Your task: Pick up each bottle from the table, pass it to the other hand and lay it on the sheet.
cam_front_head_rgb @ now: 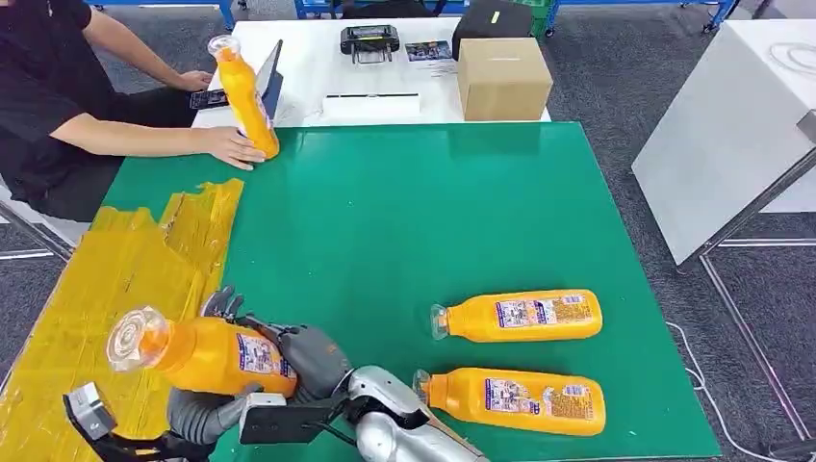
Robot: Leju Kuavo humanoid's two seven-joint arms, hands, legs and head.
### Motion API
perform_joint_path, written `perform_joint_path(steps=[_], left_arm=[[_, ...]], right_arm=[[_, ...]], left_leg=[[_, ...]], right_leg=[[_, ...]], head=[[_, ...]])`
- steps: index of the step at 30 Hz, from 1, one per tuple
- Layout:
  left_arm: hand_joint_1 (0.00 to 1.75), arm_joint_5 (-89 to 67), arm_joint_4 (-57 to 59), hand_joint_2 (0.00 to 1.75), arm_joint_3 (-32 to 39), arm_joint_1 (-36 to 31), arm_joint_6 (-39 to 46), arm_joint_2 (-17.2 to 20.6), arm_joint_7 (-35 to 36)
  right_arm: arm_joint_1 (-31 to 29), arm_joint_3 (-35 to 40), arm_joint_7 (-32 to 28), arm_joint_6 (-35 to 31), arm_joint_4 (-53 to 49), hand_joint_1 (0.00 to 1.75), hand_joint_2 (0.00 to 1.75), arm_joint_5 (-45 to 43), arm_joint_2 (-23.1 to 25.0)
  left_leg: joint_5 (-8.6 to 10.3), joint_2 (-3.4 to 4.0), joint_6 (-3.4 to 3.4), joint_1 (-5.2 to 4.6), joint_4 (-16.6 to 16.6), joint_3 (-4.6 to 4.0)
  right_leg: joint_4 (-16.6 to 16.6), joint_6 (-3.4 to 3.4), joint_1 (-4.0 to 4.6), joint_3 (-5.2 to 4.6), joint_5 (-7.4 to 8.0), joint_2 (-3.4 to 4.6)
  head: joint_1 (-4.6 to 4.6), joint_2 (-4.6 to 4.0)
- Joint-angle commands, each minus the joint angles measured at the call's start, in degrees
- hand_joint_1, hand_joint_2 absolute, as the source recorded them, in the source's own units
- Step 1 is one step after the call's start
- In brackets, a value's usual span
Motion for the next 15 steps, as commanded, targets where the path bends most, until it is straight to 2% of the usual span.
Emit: perform_joint_path(steps=[1,2,3,4,15], left_arm=[[0.00,-2.9,2.0,1.75,-0.8,-3.2,1.8,-1.2,-0.3],[0.07,-3.2,2.0,1.75,-0.3,-3.4,2.3,-1.6,-0.4],[1.61,-3.3,1.9,1.75,-0.2,-3.5,2.2,-1.7,-0.5],[1.75,-3.5,1.9,1.75,-0.1,-3.6,2.3,-1.9,-0.7],[1.75,-4.5,1.4,1.75,0.1,-3.7,1.9,-2.5,-1.5]], right_arm=[[-1.0,5.8,1.1,0.7,7.1,1.75,1.75,0.2,1.4],[-1.0,6.1,1.3,0.5,7.4,1.75,1.75,0.0,1.4],[-0.9,6.3,1.3,0.4,7.5,1.75,1.75,-0.2,1.4],[-1.0,6.4,1.4,0.3,7.7,1.75,1.75,-0.3,1.4],[-0.8,5.5,1.5,-1.3,8.6,1.75,1.75,-0.8,1.4]], left_leg=[[0.00,-0.13,-0.03,0.11,-0.1,0.12],[0.01,-0.11,-0.02,0.05,0.0,0.06],[0.01,-0.15,-0.03,0.09,0.0,0.11],[0.02,-0.12,-0.02,0.05,0.0,0.07],[0.02,-0.12,-0.01,0.06,0.0,0.07]], right_leg=[[-0.1,-0.08,0.12,0.20,0.00,-0.11],[-0.1,-0.05,0.05,0.11,0.00,-0.09],[-0.1,-0.07,0.10,0.18,0.01,-0.13],[-0.1,-0.05,0.06,0.11,0.01,-0.10],[-0.1,-0.04,0.06,0.14,-0.01,-0.18]], head=[[-0.02,0.00],[-0.02,0.00],[-0.02,0.00],[-0.02,0.00],[-0.02,0.00]])
